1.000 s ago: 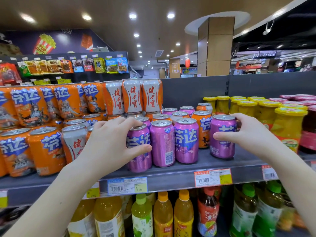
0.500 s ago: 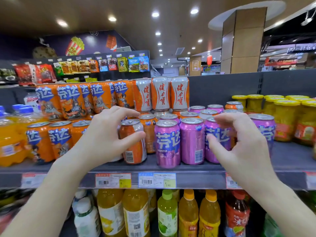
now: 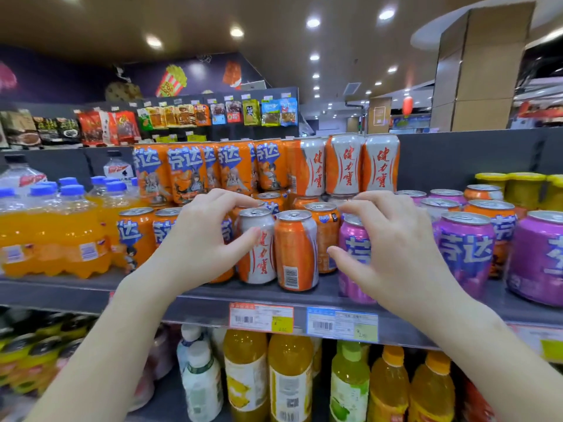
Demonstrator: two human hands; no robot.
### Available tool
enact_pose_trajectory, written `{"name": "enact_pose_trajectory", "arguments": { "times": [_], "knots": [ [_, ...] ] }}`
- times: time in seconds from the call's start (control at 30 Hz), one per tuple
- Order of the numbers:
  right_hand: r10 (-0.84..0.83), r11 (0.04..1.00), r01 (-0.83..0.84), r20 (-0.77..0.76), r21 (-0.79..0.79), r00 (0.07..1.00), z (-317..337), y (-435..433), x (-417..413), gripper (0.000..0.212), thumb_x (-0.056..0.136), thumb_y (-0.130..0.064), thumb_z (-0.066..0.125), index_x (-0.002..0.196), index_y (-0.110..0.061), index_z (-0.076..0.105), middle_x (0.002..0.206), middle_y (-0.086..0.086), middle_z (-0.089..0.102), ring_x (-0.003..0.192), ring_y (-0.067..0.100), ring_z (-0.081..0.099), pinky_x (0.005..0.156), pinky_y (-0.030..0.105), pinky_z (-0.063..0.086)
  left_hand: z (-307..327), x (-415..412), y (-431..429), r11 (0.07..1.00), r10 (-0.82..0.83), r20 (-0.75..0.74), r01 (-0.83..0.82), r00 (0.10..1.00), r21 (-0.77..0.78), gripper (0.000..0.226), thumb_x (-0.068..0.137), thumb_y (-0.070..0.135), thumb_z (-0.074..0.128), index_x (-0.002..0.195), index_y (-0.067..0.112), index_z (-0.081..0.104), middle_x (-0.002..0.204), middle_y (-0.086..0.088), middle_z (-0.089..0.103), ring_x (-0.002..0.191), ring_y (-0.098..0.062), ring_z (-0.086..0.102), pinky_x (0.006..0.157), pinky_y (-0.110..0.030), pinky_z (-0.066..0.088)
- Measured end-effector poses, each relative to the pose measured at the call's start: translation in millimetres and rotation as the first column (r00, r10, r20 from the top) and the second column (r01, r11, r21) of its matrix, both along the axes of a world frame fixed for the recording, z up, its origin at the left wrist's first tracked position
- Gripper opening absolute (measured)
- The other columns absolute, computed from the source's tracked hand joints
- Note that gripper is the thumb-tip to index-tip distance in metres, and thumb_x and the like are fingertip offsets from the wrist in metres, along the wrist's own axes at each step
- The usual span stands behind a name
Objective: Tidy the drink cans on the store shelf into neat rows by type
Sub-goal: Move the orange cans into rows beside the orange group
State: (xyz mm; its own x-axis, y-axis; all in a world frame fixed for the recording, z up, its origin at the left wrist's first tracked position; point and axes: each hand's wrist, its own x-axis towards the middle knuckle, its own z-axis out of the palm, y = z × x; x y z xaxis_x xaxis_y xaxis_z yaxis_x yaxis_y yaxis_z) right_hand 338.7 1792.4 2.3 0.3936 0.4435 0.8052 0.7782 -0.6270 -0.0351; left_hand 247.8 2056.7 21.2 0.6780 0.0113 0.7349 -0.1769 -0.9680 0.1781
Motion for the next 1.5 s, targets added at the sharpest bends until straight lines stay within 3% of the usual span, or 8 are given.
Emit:
{"name": "enact_pose_trajectory", "arguments": {
  "times": [0.23,0.53,0.67,0.87,1.17,1.27,1.33,1.5],
  "knots": [
    [0.131,0.990,-0.136,-0.109,-0.037,0.985,23,55,-13,0.048,0.088,-0.042,0.066,0.131,-0.021,0.059,0.124,-0.002,0.063,0.114,0.019,0.059,0.095,0.040,0.048,8,-6,26,1.000,-0.003,-0.018,0.003,1.000,0.002,0.036,0.088,0.039,0.061,0.124,0.034,0.062,0.123,0.018,0.062,0.117,-0.002,0.053,0.102,-0.032,0.044],
    [-0.083,0.922,-0.007,-0.215,-0.387,0.973,46,116,-11,0.072,0.081,-0.078,0.050,0.130,-0.026,0.051,0.113,-0.008,0.064,0.111,0.020,0.058,0.107,0.048,0.030,16,-20,63,0.999,-0.028,-0.040,0.027,0.999,-0.024,0.037,0.090,0.023,0.065,0.126,0.031,0.064,0.122,0.017,0.064,0.118,0.000,0.055,0.099,-0.023,0.043],
    [-0.197,0.886,0.064,-0.246,-0.460,0.949,53,132,-6,0.059,0.079,-0.082,0.048,0.098,-0.026,0.056,0.082,-0.013,0.061,0.087,0.015,0.058,0.109,0.054,0.026,13,-23,75,0.999,-0.031,-0.089,0.035,0.996,0.037,0.041,0.086,0.041,0.066,0.126,0.032,0.063,0.122,0.018,0.065,0.115,-0.002,0.057,0.099,-0.030,0.047],
    [-0.287,0.881,0.128,-0.298,-0.456,0.910,59,142,-3,0.063,0.074,-0.086,0.051,0.082,-0.024,0.062,0.079,-0.010,0.062,0.080,0.011,0.054,0.104,0.054,0.028,8,-13,80,0.986,0.038,-0.147,-0.014,0.988,0.165,0.061,0.079,0.073,0.057,0.131,0.042,0.057,0.126,0.019,0.064,0.118,-0.006,0.056,0.108,-0.045,0.040],
    [-0.014,0.995,-0.037,-0.512,-0.089,0.859,75,128,-21,0.071,0.062,-0.071,0.076,0.115,-0.024,0.066,0.102,-0.010,0.068,0.096,0.011,0.063,0.089,0.039,0.054,7,1,82,0.983,0.056,-0.169,-0.025,0.984,0.181,0.062,0.080,0.070,0.066,0.135,0.043,0.053,0.133,0.018,0.059,0.126,-0.009,0.051,0.117,-0.045,0.031],
    [0.132,0.989,-0.077,-0.527,0.125,0.840,98,114,-31,0.051,0.070,-0.057,0.082,0.107,-0.026,0.064,0.098,-0.010,0.069,0.088,0.006,0.066,0.077,0.029,0.059,8,1,82,0.985,0.053,-0.175,-0.022,0.983,0.172,0.061,0.079,0.069,0.066,0.134,0.045,0.053,0.132,0.018,0.058,0.125,-0.009,0.051,0.116,-0.045,0.032],
    [0.212,0.965,-0.095,-0.515,0.244,0.830,115,102,-32,0.042,0.071,-0.051,0.083,0.099,-0.024,0.067,0.095,-0.006,0.073,0.086,0.010,0.071,0.081,0.037,0.061,9,2,81,0.984,0.051,-0.186,-0.018,0.981,0.177,0.061,0.079,0.071,0.064,0.134,0.045,0.051,0.133,0.017,0.057,0.125,-0.010,0.050,0.115,-0.044,0.035],
    [0.212,0.934,-0.037,-0.467,0.356,0.859,141,73,-13,0.046,0.073,-0.047,0.082,0.108,-0.022,0.065,0.096,-0.004,0.073,0.083,0.008,0.074,0.080,0.034,0.063,9,3,65,0.987,-0.007,-0.088,0.021,0.996,0.160,0.062,0.080,0.074,0.049,0.131,0.039,0.057,0.131,0.015,0.056,0.121,-0.010,0.051,0.107,-0.040,0.041]
  ]
}}
